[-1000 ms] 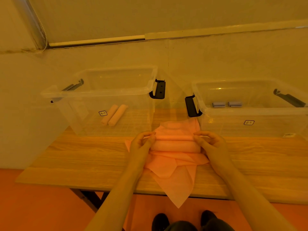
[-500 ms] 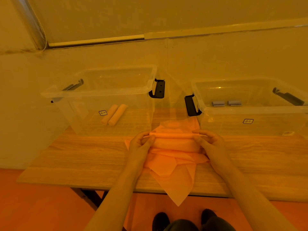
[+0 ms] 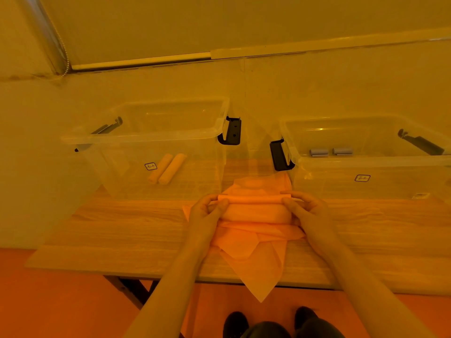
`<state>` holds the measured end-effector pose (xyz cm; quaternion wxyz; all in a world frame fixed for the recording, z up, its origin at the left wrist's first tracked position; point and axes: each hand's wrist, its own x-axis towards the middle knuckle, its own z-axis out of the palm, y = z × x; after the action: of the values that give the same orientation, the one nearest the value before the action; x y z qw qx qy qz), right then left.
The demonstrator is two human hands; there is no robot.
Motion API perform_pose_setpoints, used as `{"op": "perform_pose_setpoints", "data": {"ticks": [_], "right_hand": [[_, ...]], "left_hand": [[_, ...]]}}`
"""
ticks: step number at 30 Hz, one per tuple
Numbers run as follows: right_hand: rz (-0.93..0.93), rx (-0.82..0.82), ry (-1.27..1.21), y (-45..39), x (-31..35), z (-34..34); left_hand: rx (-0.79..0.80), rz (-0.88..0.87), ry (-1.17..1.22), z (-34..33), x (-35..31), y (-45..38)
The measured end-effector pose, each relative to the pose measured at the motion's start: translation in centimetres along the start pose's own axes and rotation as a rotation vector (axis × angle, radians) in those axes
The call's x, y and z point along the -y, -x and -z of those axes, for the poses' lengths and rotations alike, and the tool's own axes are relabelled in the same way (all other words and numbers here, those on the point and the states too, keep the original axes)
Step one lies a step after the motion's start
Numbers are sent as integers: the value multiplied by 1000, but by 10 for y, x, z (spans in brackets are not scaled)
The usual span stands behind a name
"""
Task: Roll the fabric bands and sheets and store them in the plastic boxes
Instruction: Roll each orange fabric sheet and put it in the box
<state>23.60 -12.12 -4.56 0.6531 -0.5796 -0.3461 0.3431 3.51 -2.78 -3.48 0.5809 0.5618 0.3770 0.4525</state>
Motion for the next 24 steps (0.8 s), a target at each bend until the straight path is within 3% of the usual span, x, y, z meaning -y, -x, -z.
{"op": "perform_pose_setpoints", "data": {"ticks": [9,19,24], "right_hand": [[35,-14,-7,4,4,-1],[-18,28,-96,2,4,1],[59,12,-15,4,4,-3]], "left_hand": [[-51,6,-7,-1,-1,2],[-2,8,-6,-1,-5,4],[5,-33,-36,-2,-8,6]]}}
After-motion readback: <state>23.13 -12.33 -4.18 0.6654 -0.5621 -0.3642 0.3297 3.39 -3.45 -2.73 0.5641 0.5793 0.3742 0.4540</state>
